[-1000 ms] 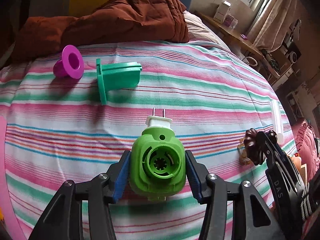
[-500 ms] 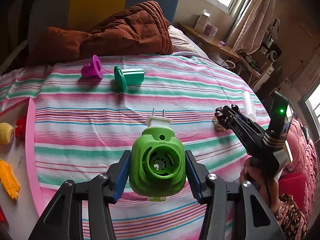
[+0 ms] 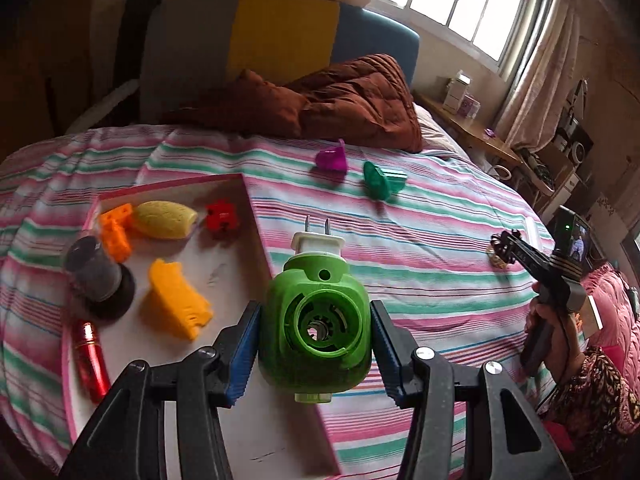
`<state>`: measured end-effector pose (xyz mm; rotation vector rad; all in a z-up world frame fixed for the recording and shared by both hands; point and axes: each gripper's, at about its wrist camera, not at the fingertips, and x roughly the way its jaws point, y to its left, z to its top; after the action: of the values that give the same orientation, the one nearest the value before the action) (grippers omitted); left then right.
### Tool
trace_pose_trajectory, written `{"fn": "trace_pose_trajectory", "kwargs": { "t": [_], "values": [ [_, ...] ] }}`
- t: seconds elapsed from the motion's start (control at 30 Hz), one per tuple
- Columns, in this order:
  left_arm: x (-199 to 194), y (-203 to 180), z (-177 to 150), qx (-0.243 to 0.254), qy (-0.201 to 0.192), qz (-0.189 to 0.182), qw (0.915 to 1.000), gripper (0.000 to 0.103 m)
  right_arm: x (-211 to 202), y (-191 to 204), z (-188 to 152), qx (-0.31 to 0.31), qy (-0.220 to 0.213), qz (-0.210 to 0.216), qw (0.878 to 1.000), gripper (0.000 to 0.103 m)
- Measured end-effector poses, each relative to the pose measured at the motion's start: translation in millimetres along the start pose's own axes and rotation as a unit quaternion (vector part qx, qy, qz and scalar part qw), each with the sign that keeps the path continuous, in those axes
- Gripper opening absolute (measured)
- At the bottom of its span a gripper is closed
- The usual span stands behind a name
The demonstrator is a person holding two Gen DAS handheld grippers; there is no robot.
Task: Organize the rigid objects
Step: 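Carry the green air freshener into the tray and open the left tool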
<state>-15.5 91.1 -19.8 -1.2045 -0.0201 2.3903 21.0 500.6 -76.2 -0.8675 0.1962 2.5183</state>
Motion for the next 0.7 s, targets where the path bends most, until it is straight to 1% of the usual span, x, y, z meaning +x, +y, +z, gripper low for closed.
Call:
{"fn": "trace_pose_trajectory", "kwargs": {
  "t": [0.07, 0.27, 0.33, 0.43, 0.57, 0.7],
  "values": [
    [-2.6, 18.6, -5.8, -0.01, 0.001, 0.019, 0.9998, 0.053, -1.2, 0.5, -0.6, 0.0, -0.002, -0.004, 1.0, 0.021],
    [3.3, 61.0, -21.7, -0.044, 0.023, 0.052, 0.9974, 0.053, -3.3, 1.1, -1.8, 0.001, -0.003, -0.014, 1.0, 0.02],
    [4.2, 71.8, -26.2, -0.061, 0.027, 0.056, 0.9962, 0.053, -3.9, -0.3, -2.1, 0.005, -0.002, -0.015, 1.0, 0.02],
    [4.4, 81.6, -32.0, -0.073, 0.029, 0.072, 0.9944, 0.053, -5.8, -2.6, -2.9, 0.014, -0.002, -0.02, 1.0, 0.02],
    [7.0, 89.3, -38.5, -0.092, 0.041, 0.083, 0.9915, 0.053, -9.6, -8.5, -3.3, 0.035, 0.001, -0.022, 0.999, 0.018],
    [7.5, 90.8, -41.1, -0.099, 0.043, 0.076, 0.9912, 0.053, -16.9, -13.5, -4.5, 0.053, 0.004, -0.026, 0.998, 0.016]
  ]
}}
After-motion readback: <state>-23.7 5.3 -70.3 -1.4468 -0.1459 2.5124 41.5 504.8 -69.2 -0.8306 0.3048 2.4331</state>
